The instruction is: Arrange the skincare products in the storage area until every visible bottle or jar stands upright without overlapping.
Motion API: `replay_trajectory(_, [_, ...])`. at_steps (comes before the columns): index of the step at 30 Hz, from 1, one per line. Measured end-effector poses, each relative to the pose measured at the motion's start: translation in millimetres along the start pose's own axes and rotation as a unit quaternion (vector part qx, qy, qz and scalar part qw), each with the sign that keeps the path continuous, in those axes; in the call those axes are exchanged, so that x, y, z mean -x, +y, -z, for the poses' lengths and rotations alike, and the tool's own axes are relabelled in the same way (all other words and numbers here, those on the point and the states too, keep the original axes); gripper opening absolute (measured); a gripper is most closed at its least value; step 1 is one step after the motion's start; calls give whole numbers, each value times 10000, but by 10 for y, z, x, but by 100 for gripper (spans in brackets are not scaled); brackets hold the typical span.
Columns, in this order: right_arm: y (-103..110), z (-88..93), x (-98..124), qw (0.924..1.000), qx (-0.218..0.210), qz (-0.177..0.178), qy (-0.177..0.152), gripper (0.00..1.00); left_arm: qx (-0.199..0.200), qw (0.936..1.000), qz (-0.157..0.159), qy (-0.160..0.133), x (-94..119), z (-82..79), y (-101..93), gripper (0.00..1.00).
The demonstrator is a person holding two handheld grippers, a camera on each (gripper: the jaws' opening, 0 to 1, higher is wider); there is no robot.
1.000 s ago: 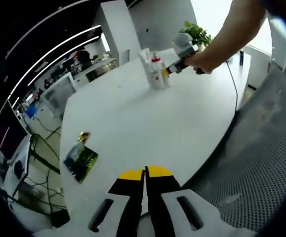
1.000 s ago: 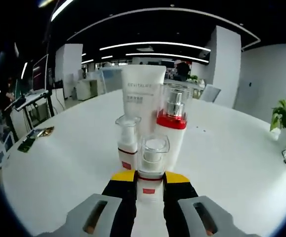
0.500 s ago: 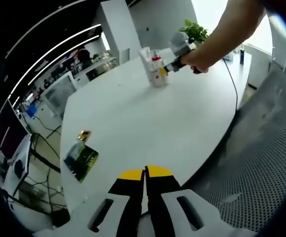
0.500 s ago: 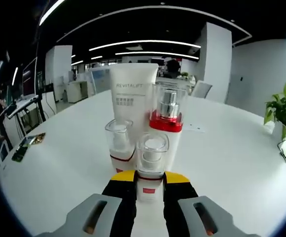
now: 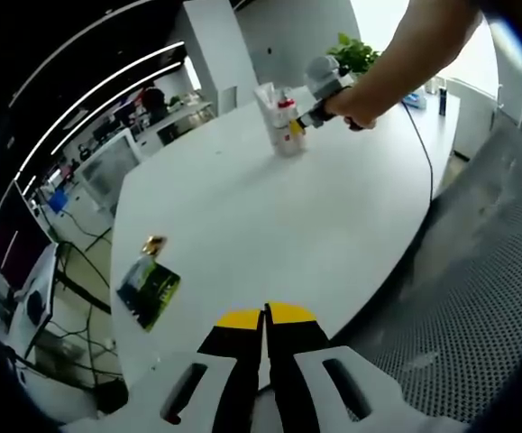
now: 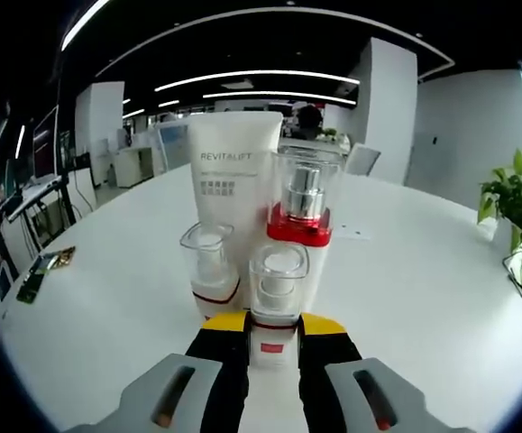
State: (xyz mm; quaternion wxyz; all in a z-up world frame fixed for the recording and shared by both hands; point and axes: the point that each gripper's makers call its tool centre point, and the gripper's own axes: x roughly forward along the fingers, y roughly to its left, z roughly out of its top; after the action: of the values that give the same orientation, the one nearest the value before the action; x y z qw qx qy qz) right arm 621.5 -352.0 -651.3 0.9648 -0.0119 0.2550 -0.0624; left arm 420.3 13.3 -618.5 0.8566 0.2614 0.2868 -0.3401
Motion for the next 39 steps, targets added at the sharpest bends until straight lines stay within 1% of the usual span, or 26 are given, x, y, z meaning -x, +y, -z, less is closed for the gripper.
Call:
replay_trajectory(4, [-9,6,-10,9999,-92,29,33,13,-12,10000,4,22,0,7,-2,0])
replay_trajectory(5, [-10,26,-7,9999,-76,34,96,14,-16,10000,3,31,-1,10,-2,0])
replay_trajectory(6, [-10,53,2,9998,-60,44,164,16,-17,10000,0,35,0,13,-2,0])
replay_trajectory(9, [-5,55,31,9997,-199,42,131,24,-13,10000,-3,40,-2,14,2,0])
replay_trajectory(12, [-3,64,65,9999,-15,25,166,20,-21,10000,1,49,-3,16,1,0])
replay_trajectory(13, [-6,71,74,9998,-47,21,174,19,-21,10000,6,54,-4,18,-1,0])
replay_trajectory(14, [-15,84,99,9998,-110,17,186,20,-23,10000,6,57,-3,20,-2,0])
replay_trajectory(17, [-26,120,188,9997,-129,26,219,20,-11,10000,-14,56,-2,19,9,0])
replay_trajectory(20, [-12,192,294,9994,-178,8,281,20,-1,10000,-32,48,0,15,17,0])
replay_trajectory(22, [21,250,367,9991,-258,-29,337,20,18,10000,-40,47,0,15,22,0])
replay_trajectory(23, [87,303,419,9985,-341,-123,400,20,31,10000,-47,59,0,16,26,0])
replay_trajectory(24, [137,351,453,9981,-311,-192,496,21,44,10000,-57,61,2,17,31,0])
replay_trajectory(25, [222,414,502,9974,-231,-296,608,22,49,10000,-68,51,5,13,36,0])
replay_trajectory(27, [423,492,556,9950,-129,-626,765,22,75,9999,-94,12,13,1,46,0])
replay_trajectory(28, [494,526,567,9935,-189,-717,868,23,76,9999,-100,9,15,0,47,0])
replay_trajectory(29, [674,587,600,9894,-334,-952,1048,24,76,9999,-109,3,17,-2,50,0])
replay_trajectory(30, [783,617,622,9870,-292,-1100,1139,28,80,9999,-120,-3,20,-3,54,0])
replay_trajectory(31, [939,655,649,9838,-96,-1247,1283,30,101,9998,-157,-33,25,-12,69,0])
replay_trajectory(32, [985,659,656,9830,-60,-1288,1308,32,113,9998,-169,-45,26,-14,75,0])
replay_trajectory(33, [1265,638,664,9773,-153,-1629,1348,33,98,9998,-174,-41,25,-12,74,0])
replay_trajectory(34, [1417,631,668,9725,-202,-1841,1411,34,85,9998,-173,-35,25,-10,71,0])
replay_trajectory(35, [1644,622,673,9639,-190,-2138,1578,36,70,9999,-149,-6,20,-1,61,0])
replay_trajectory(37, [1911,511,639,9584,50,-2411,1525,38,65,9999,-148,34,19,12,61,0])
replay_trajectory(38, [2125,434,624,9511,76,-2649,1585,38,75,9998,-156,24,21,8,65,0])
replay_trajectory(39, [2262,380,609,9467,106,-2784,1616,38,96,9998,-159,-2,24,0,68,0])
